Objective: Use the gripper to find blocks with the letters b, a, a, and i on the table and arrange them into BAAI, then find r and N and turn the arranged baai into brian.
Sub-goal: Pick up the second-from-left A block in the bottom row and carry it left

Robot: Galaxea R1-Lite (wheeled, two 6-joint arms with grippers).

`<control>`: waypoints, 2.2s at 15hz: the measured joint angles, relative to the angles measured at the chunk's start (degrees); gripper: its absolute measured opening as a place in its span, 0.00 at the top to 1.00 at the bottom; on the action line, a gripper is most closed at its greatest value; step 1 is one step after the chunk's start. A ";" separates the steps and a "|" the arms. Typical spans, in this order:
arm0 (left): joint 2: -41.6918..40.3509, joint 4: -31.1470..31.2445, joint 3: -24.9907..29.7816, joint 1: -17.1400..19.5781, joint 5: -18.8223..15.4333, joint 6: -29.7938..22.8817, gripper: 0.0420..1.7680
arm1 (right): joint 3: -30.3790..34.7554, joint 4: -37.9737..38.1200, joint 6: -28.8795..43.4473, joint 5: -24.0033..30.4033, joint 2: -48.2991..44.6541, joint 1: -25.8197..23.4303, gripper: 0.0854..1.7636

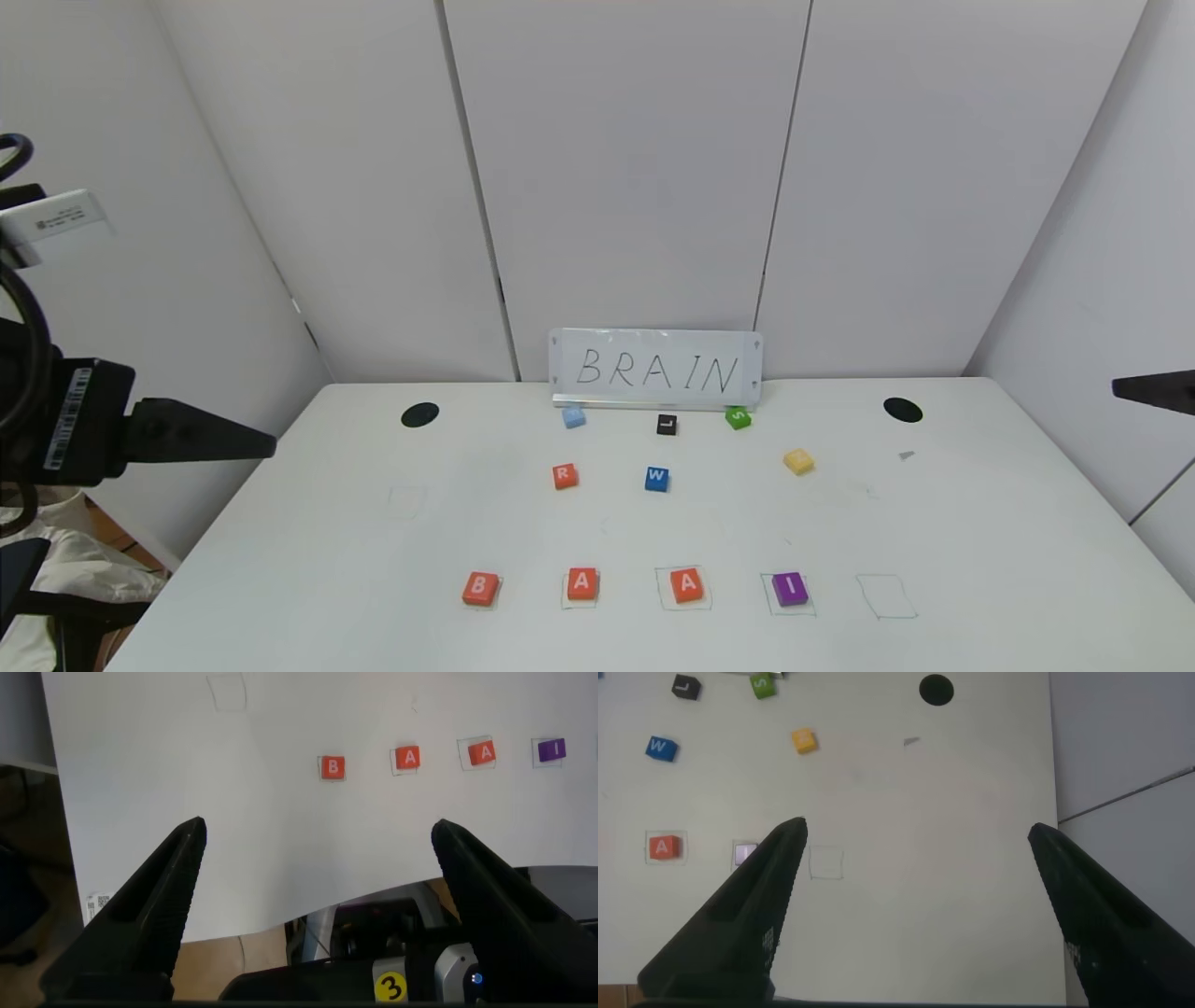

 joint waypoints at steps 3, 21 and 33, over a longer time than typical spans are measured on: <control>5.57 9.80 -8.90 -2.78 0.37 -4.38 0.03 | -2.76 7.08 0.00 -0.18 0.09 -0.41 0.03; 35.97 14.73 -22.38 -25.30 2.19 -29.70 0.03 | -3.41 8.81 -0.46 -0.02 -1.16 0.52 0.03; 47.43 3.89 -18.94 -30.27 5.85 -34.13 0.03 | -2.36 8.51 -0.79 -0.49 -1.07 1.26 0.03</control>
